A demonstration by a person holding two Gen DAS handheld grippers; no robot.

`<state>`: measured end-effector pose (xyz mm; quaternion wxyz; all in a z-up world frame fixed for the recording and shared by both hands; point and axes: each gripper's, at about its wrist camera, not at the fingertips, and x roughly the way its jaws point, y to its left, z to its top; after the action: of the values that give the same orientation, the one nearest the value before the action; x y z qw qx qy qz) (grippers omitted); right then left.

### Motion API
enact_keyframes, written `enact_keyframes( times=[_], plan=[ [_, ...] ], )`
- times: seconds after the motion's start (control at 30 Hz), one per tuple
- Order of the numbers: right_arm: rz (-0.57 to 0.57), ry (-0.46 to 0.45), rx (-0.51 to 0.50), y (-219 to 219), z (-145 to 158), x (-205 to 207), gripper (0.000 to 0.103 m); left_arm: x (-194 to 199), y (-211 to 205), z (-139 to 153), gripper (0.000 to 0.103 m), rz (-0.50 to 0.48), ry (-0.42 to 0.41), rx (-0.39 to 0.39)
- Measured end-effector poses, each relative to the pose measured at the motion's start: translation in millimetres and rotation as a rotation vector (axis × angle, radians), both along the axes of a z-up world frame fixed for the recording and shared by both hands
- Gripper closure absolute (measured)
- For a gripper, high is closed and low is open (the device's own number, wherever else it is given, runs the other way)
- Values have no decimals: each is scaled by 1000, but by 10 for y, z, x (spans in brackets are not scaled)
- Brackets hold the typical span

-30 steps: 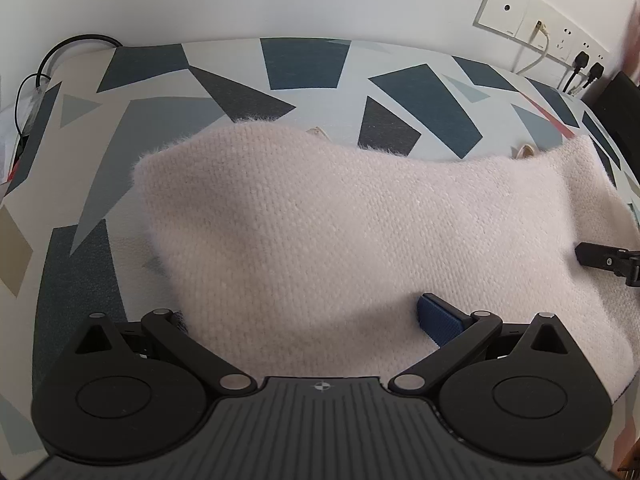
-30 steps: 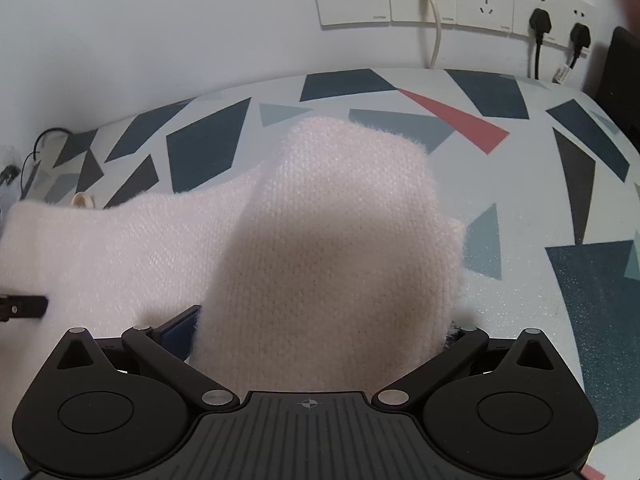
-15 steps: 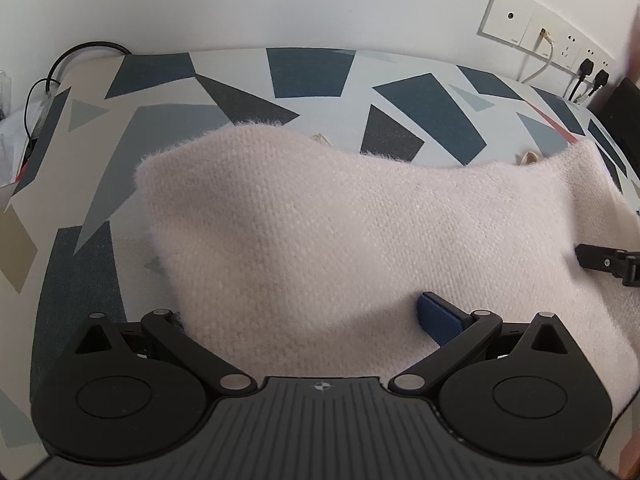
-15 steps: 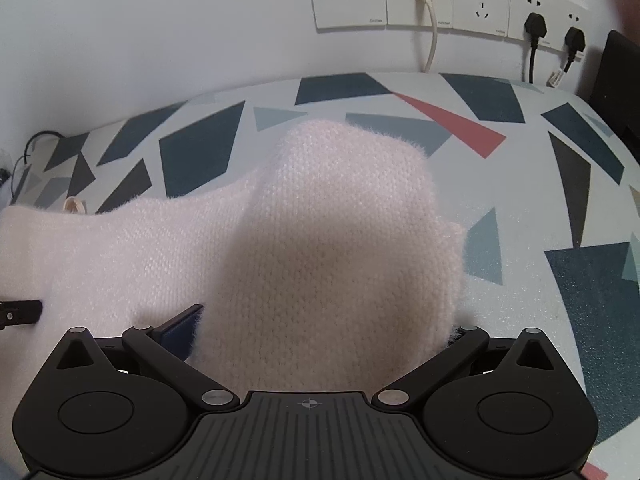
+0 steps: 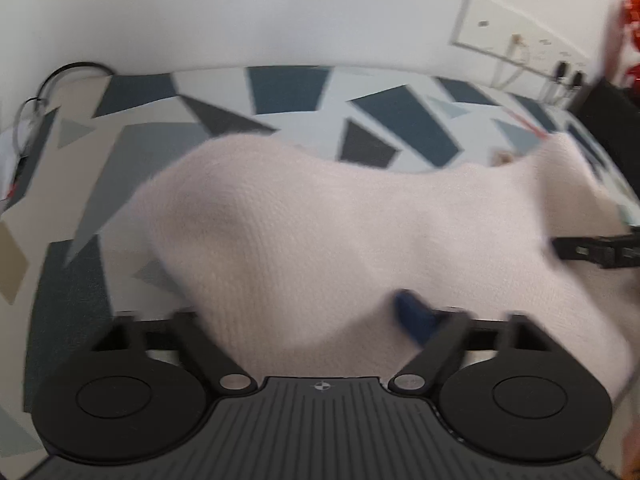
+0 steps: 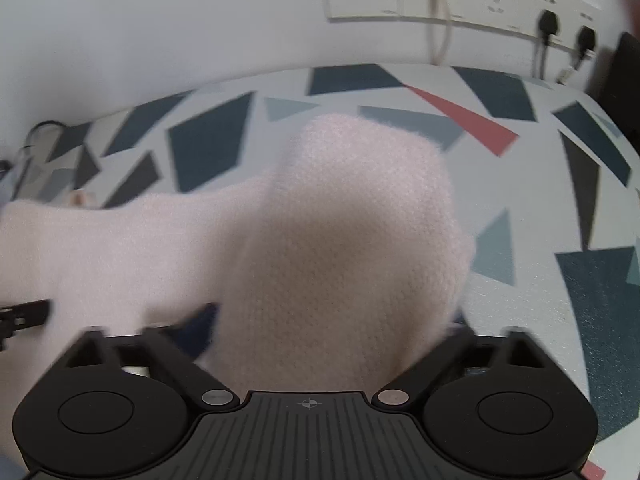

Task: Fold clothes
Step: 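Grasp the folded sweater with both grippers and lift it off the board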

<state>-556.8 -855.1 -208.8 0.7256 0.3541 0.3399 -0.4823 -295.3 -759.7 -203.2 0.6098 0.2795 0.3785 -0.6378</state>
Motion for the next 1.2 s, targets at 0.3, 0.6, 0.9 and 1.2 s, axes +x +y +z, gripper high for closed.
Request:
enact_keyframes(
  times=[0.3, 0.6, 0.9, 1.2],
  plan=[
    [-10, -95, -28, 346, 190, 129, 65, -125, 286, 180, 65, 56, -21, -70],
    [69, -172, -229, 873, 778, 92, 72, -268, 1041, 722, 70, 196, 5, -206],
    [297, -302, -323, 1417, 1284, 167, 72, -247, 2414, 1254, 70, 478, -18, -354],
    [665, -433, -387, 2218, 1924, 800, 72, -107, 4233, 1787, 70, 807, -85, -478]
  ],
)
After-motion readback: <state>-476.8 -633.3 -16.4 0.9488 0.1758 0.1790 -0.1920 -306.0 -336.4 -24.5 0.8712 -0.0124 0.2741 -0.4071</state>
